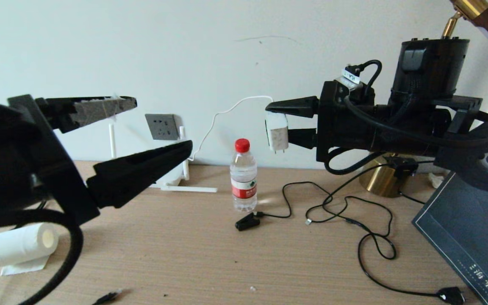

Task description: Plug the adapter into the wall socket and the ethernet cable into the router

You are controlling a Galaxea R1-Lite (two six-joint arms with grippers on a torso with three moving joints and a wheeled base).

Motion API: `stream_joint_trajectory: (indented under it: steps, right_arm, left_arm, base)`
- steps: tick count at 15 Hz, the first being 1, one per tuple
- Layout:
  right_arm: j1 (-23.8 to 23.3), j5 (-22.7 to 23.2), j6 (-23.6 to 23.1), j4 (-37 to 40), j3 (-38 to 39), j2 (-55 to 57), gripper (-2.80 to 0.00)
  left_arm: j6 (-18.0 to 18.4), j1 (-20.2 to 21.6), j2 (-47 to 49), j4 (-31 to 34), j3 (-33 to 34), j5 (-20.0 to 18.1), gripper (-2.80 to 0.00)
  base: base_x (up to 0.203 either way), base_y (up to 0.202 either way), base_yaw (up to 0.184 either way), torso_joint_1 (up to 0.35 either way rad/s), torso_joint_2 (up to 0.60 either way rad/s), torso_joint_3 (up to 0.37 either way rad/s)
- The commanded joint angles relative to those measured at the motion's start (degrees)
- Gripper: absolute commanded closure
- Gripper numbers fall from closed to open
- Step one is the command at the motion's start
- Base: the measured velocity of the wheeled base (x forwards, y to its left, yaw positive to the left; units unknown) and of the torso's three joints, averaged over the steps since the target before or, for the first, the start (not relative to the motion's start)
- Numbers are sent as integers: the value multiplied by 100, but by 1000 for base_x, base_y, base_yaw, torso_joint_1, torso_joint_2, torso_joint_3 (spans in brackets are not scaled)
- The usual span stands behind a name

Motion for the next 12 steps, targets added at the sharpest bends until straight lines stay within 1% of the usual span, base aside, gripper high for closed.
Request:
stream_joint_trajectory:
  steps: [1,3,6,7,8,9,11,12]
  right_arm:
    - [244,122,56,104,12,24,0]
    - [420,193,48,217,5,28,0]
    - [520,150,20,217,-8,77,0]
    - [534,96,2,209,-20,119,0]
    - [536,23,-20,188,-35,196,0]
    - [539,-193,-109,176,-60,251,0]
    - [582,-792,-489,185,-48,336,0]
    - [613,-961,-575,182,-39,370,0]
  left_arm:
    - [9,-36,143,-18,27,-12,-280]
    - [9,-36,252,-24,27,-19,-280]
    - [-15,-36,660,-43,-34,-25,-280]
    - [-143,-39,850,-25,-158,-11,-280]
    - [-431,-51,1048,95,-395,21,-280]
    - [-681,-110,1184,370,-692,146,-280]
    - [-1210,-421,1433,1035,-1411,566,-280]
    - [-1479,-582,1579,1346,-1793,801,-280]
  base:
    - [0,0,0,0,0,0]
    - [0,0,0,0,0,0]
    - [0,0,0,0,0,0]
    - [0,0,0,0,0,0]
    - [0,0,0,0,0,0]
    - [0,0,0,0,0,0]
    - [0,0,0,0,0,0]
    - [0,0,0,0,0,0]
